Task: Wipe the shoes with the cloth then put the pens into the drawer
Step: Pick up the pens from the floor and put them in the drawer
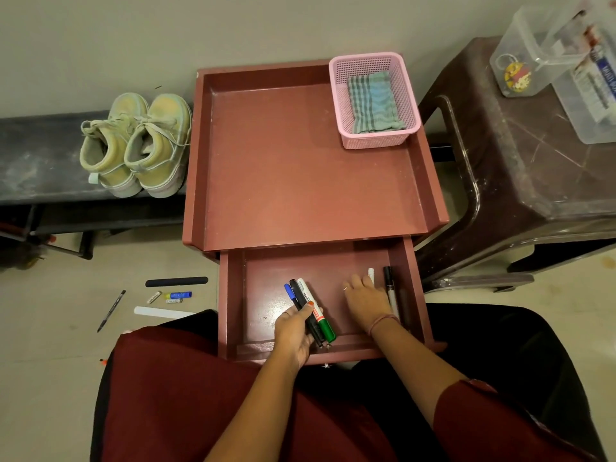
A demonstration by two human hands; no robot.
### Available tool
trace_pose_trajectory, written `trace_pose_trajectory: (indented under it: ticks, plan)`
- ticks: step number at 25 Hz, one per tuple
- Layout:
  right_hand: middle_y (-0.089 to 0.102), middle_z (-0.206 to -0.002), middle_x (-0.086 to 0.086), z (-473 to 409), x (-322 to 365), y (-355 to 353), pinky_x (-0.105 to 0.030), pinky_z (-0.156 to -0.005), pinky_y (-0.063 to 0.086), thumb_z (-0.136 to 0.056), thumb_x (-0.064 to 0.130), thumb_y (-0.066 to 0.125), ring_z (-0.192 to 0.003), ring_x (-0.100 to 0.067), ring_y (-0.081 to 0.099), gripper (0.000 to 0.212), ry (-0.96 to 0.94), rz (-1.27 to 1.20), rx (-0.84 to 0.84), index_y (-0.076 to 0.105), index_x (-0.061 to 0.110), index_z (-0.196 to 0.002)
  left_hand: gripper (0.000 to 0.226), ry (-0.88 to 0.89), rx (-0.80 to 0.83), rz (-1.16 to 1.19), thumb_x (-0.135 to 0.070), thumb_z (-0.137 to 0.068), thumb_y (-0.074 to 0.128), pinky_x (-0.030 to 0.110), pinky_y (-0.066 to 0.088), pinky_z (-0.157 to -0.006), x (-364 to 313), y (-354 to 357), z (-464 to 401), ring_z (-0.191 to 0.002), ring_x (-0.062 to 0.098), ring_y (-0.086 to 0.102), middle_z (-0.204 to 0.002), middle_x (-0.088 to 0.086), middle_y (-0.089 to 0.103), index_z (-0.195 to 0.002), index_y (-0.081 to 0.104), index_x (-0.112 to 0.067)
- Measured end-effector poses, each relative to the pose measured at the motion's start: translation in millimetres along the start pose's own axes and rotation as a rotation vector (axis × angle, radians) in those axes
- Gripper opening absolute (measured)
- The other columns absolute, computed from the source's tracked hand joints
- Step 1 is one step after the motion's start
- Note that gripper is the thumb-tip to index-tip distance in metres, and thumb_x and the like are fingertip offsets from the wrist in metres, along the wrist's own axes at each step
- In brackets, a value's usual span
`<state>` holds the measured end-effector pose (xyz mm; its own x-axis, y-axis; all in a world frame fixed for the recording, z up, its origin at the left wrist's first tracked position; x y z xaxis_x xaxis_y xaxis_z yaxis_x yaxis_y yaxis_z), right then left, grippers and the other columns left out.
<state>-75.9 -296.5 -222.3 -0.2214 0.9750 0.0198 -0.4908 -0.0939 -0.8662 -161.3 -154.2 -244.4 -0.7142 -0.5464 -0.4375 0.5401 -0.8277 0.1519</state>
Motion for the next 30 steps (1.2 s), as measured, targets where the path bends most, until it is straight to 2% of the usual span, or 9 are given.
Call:
trace_pose_trajectory:
  ticks: [3, 7, 12, 16, 19, 21, 25, 27, 30]
  plan:
    - [0.042, -0.135, -0.010, -0.9, -4.6, 14.6, -0.044, -0.102, 0.033, -0.098, 0.008, 0.029, -0.128, -0.028, 0.035, 0.038, -0.026, 0.129, 0.061, 0.049, 0.009, -0.130, 0.014, 0.006, -0.006, 0.004, -0.003, -0.093, 0.057, 0.044, 0.057, -0.080, -0.1, -0.5, -1.4, -0.078, 0.026, 0.064, -0.095, 0.019, 0.066, -0.105, 0.063, 0.000]
    - [0.047, -0.134, -0.010, 7.6, -38.7, 23.5, -0.048, -0.109, 0.022, -0.098, 0.010, 0.030, -0.130, -0.029, 0.035, 0.038, 0.055, 0.212, 0.073, 0.054, 0.010, -0.127, 0.012, 0.002, 0.002, -0.008, -0.003, -0.093, 0.057, 0.042, 0.058, -0.075, -0.4, -0.5, 0.0, -0.078, 0.026, 0.066, -0.093, 0.018, 0.068, -0.103, 0.063, -0.003]
    - [0.050, -0.132, -0.008, 9.9, -45.4, 24.3, -0.044, -0.106, 0.028, -0.097, 0.010, 0.033, -0.126, -0.028, 0.041, 0.036, 0.041, 0.174, 0.122, 0.057, 0.012, -0.124, 0.014, -0.014, -0.002, -0.004, -0.002, -0.091, 0.060, 0.045, 0.058, -0.077, 1.4, -1.4, -0.8, -0.077, 0.028, 0.065, -0.089, 0.018, 0.068, -0.104, 0.064, -0.001]
    - [0.059, -0.122, -0.008, 5.2, -54.4, 4.2, -0.037, -0.095, 0.045, -0.090, 0.015, 0.052, -0.113, -0.027, 0.054, 0.026, 0.128, -0.205, 0.143, 0.061, 0.012, -0.115, 0.015, -0.009, 0.022, -0.026, -0.002, -0.091, 0.060, 0.044, 0.058, -0.077, 0.8, 3.4, 0.3, -0.078, 0.027, 0.065, -0.089, 0.016, 0.068, -0.106, 0.064, -0.002]
    - [0.066, -0.101, -0.006, 14.2, -42.4, -1.2, -0.033, -0.081, 0.053, -0.085, 0.022, 0.066, -0.095, -0.019, 0.061, 0.017, 0.278, -1.032, 0.258, 0.067, 0.008, -0.095, 0.017, 0.025, 0.103, -0.055, -0.003, -0.091, 0.060, 0.037, 0.060, -0.073, -2.3, 15.3, 7.2, -0.083, 0.027, 0.066, -0.094, 0.016, 0.070, -0.107, 0.065, -0.003]
    - [0.066, -0.103, -0.001, 29.4, -22.0, -1.2, -0.025, -0.073, 0.054, -0.084, 0.029, 0.069, -0.097, -0.013, 0.061, 0.024, 0.367, -1.384, 0.390, 0.066, 0.012, -0.101, 0.017, 0.054, 0.166, -0.085, -0.003, -0.090, 0.062, 0.033, 0.060, -0.073, -3.0, 27.3, 11.9, -0.085, 0.026, 0.068, -0.098, 0.014, 0.072, -0.106, 0.066, -0.006]
    - [0.070, -0.099, 0.001, 36.9, -18.4, 8.7, -0.022, -0.066, 0.052, -0.081, 0.026, 0.073, -0.094, -0.010, 0.064, 0.031, 0.486, -1.537, 0.399, 0.067, 0.011, -0.108, 0.023, 0.059, 0.240, -0.208, -0.003, -0.086, 0.067, 0.039, 0.056, -0.086, 2.7, 56.4, 7.2, -0.091, 0.027, 0.069, -0.100, 0.013, 0.073, -0.110, 0.068, -0.006]
    - [0.071, -0.090, 0.001, 34.6, -31.4, 19.4, -0.021, -0.061, 0.054, -0.081, 0.024, 0.073, -0.083, -0.009, 0.065, 0.029, 0.580, -1.571, 0.325, 0.067, 0.012, -0.107, 0.024, 0.060, 0.242, -0.282, -0.001, -0.086, 0.067, 0.038, 0.055, -0.083, 4.4, 67.9, -2.7, -0.088, 0.026, 0.068, -0.096, 0.012, 0.073, -0.110, 0.068, -0.002]
    - [0.071, -0.096, -0.008, 24.3, -60.1, 29.3, -0.029, -0.064, 0.057, -0.083, 0.018, 0.071, -0.085, -0.018, 0.067, 0.027, 0.665, -1.517, 0.139, 0.066, 0.007, -0.107, 0.027, 0.060, 0.196, -0.350, -0.002, -0.084, 0.069, 0.042, 0.054, -0.089, 5.3, 76.8, -20.7, -0.094, 0.030, 0.067, -0.100, 0.015, 0.072, -0.111, 0.066, -0.001]
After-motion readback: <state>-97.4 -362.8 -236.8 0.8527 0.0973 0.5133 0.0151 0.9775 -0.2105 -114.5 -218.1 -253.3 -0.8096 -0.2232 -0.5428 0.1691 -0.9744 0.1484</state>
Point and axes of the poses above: each hand's wrist, its own z-axis away from the middle knuckle, its own y-axis out of the palm, x = y × z, the point moved 10 cm from there along -z, towards the middle knuckle
